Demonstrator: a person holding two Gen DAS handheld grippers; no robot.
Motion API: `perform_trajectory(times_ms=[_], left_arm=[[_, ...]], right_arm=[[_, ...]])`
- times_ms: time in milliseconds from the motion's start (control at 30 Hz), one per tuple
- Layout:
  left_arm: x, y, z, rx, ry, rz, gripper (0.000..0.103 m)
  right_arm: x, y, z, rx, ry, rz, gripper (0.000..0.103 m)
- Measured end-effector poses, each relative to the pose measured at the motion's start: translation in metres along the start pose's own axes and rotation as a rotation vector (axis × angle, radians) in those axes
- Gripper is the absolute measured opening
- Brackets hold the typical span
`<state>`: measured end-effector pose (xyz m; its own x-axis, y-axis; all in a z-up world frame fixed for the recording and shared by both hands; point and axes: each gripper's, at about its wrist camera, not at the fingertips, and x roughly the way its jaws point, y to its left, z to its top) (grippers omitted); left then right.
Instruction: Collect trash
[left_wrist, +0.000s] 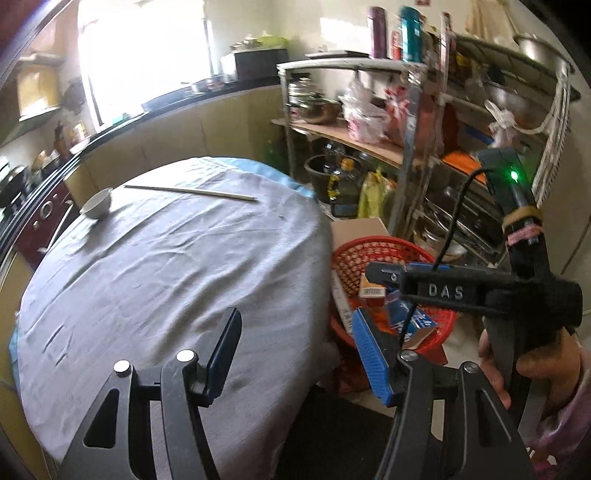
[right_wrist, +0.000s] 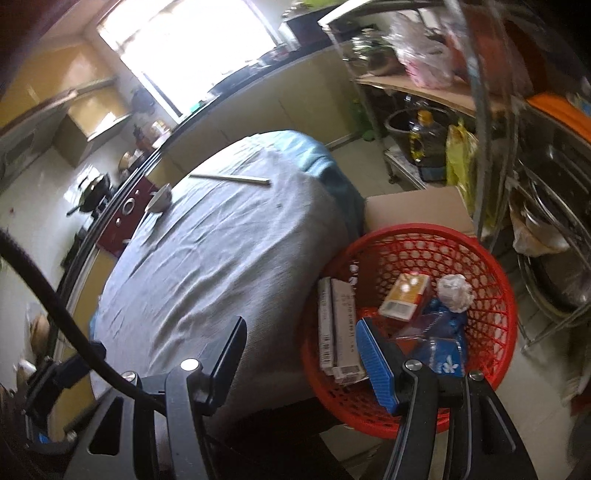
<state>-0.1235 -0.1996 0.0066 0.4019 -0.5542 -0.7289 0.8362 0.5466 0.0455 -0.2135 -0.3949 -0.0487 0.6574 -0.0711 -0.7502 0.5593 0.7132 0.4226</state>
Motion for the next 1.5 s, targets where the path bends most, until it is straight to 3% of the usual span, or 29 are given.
perform_trajectory(times_ms=[400, 733, 900, 1300, 1367, 1400, 1500], left_arm=[[-0.061, 0.101, -0.033, -0.212, -0.058, 0.237, 0.063], [-0.104, 0.189, -0.064, -0.42, -0.072, 0.548, 0.063], [-0.127, 0.208, -0.079, -0.486, -0.088, 0.595, 0.063], [-0.173, 0.214, -0.092, -0.513, -0.157, 0.642, 0.064], [-0.18, 0.215, -0.094, -0.511, -0.167, 0.654, 0.069], [-0.183, 0.215, -0.094, -0.51, -0.172, 0.662, 0.08], [-0.193, 0.211, -0.094, -0.496, -0.201, 0.69, 0.082]], right_arm=[[-0.008, 0.11, -0.015, -0.267, -0.024, 0.043, 0.065], [-0.025, 0.208, -0.025, -0.454, -0.082, 0.136, 0.065], [-0.038, 0.241, -0.03, -0.502, -0.118, 0.17, 0.065], [-0.073, 0.29, -0.056, -0.611, -0.196, 0.201, 0.066], [-0.077, 0.294, -0.059, -0.621, -0.209, 0.208, 0.067], [-0.08, 0.296, -0.061, -0.627, -0.218, 0.209, 0.067], [-0.086, 0.303, -0.067, -0.645, -0.238, 0.208, 0.067]])
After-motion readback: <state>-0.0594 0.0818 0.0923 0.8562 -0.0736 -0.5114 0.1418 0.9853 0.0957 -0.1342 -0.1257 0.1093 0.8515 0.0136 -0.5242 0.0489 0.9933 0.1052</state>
